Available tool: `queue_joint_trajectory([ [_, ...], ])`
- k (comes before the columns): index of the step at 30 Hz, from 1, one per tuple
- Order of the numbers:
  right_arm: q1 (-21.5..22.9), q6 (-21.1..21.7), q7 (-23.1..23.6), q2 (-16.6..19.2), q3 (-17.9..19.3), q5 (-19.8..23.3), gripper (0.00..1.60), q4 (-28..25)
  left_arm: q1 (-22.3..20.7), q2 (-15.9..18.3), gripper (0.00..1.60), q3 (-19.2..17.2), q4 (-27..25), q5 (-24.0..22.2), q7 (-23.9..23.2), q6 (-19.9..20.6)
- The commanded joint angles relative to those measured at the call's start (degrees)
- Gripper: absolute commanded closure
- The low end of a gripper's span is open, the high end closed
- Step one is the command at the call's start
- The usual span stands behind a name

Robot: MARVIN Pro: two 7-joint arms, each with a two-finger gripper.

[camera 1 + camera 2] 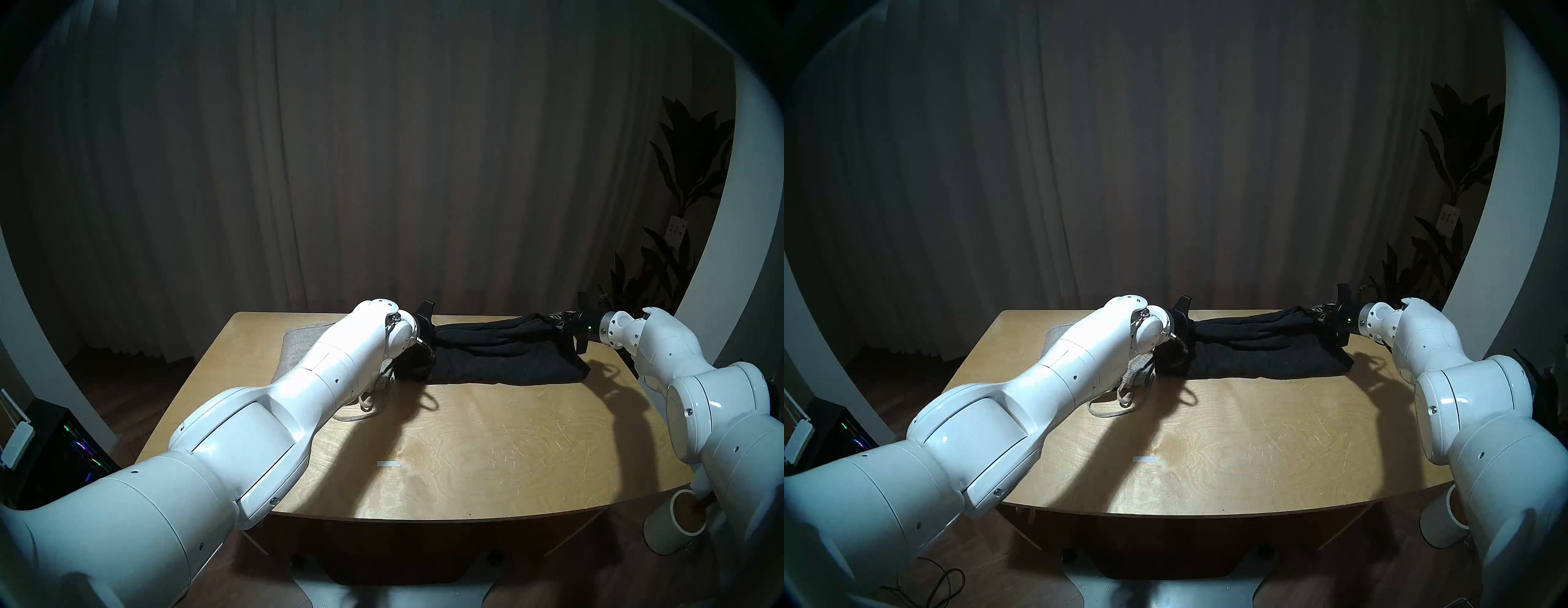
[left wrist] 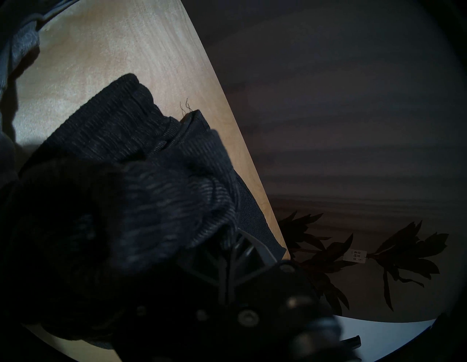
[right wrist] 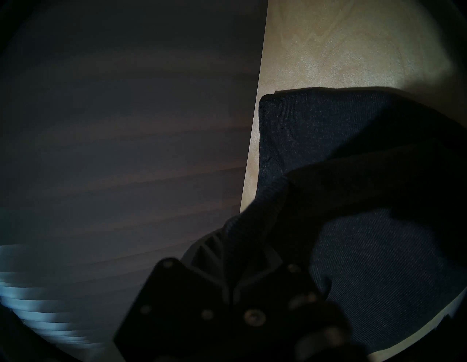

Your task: Fold pants twice and stack them

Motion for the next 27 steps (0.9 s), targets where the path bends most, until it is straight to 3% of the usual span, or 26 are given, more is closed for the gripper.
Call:
queue_joint_trajectory([
  [1, 2.14, -2.37, 1.69, -0.79, 0.37, -0.03, 1.60, -0.43, -4.25, -2.38, 1.60, 1.05, 2.36, 2.13, -3.02, -0.88],
  [27, 1.92, -8.73, 3.79, -2.42, 0.42, -2.97, 1.60, 0.74, -8.89, -6.60, 1.60, 4.97, 11.86, 6.41, -7.84, -3.87],
])
